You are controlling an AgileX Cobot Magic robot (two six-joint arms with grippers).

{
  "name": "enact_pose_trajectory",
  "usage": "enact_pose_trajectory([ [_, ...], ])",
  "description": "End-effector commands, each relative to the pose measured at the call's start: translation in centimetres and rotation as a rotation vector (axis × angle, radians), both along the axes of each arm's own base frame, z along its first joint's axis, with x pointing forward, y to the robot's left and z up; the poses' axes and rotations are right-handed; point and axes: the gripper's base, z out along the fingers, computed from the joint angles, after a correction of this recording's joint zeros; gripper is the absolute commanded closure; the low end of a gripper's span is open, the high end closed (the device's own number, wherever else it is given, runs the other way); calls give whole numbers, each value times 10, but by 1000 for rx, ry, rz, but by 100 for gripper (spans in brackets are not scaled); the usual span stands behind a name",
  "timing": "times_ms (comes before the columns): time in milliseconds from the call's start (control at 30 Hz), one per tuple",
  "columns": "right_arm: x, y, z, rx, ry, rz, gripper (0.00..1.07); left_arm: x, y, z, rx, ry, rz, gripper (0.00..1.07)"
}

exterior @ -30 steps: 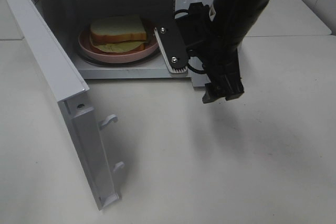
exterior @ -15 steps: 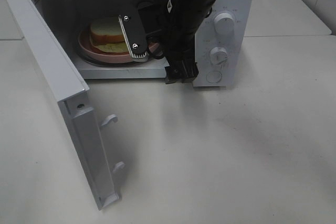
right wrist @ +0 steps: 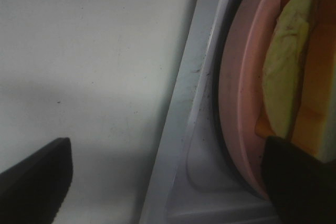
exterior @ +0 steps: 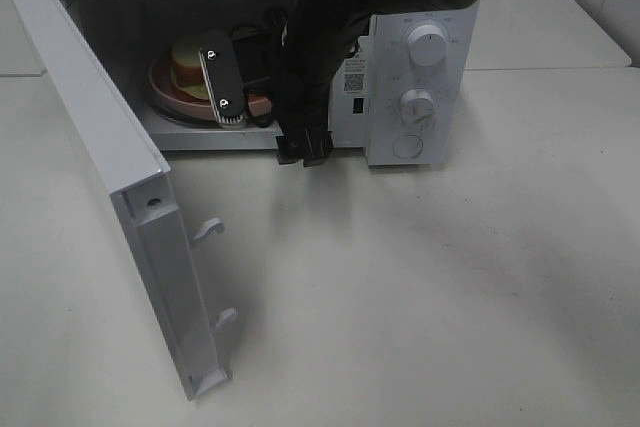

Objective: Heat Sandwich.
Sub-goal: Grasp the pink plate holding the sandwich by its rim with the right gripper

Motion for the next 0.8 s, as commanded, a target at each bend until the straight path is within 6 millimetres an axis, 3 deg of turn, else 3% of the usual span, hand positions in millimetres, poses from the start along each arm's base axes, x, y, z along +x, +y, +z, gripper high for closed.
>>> enact_pose_trajectory([
  [33,4,6,-3,10,-3,-1,15,-2,0,0,-4,-29,0,2],
  [800,45,29,-18,33,-21,-51,20,-2,0,0,-3,-29,0,2],
])
